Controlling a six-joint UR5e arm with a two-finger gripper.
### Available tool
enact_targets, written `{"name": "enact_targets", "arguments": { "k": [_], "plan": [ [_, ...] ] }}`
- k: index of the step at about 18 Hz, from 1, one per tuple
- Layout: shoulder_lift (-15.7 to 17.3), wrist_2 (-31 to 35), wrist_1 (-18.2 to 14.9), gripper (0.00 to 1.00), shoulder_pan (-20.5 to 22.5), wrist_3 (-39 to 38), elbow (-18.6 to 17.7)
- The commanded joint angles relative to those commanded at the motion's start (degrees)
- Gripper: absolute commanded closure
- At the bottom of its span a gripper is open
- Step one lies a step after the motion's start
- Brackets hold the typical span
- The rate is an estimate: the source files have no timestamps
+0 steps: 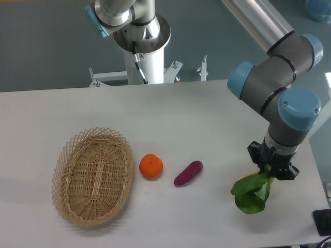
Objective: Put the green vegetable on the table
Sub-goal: 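Lift the held green bok choy up off the yellow vegetable, then carry the bok choy toward the orange and lower it onto the table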
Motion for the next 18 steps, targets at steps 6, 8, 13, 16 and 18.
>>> {"name": "enact_targets", "arguments": {
  "k": [6, 8, 13, 16, 18],
  "plan": [
    [0.09, -0.09, 0.0, 0.74, 0.0, -0.26, 0.17],
    [0.52, -0.17, -0.52, 0.74, 0.09, -0.44, -0.35],
    [3.94, -0.88, -2.29, 0.73, 0.7, -0.27, -5.87],
    [7.28, -0.88, -0.62, 0.75, 0.7, 0.61, -11.14],
    [9.48, -0.79, -0.53, 0.76, 0.35, 2.44, -14.83]
  ]
}}
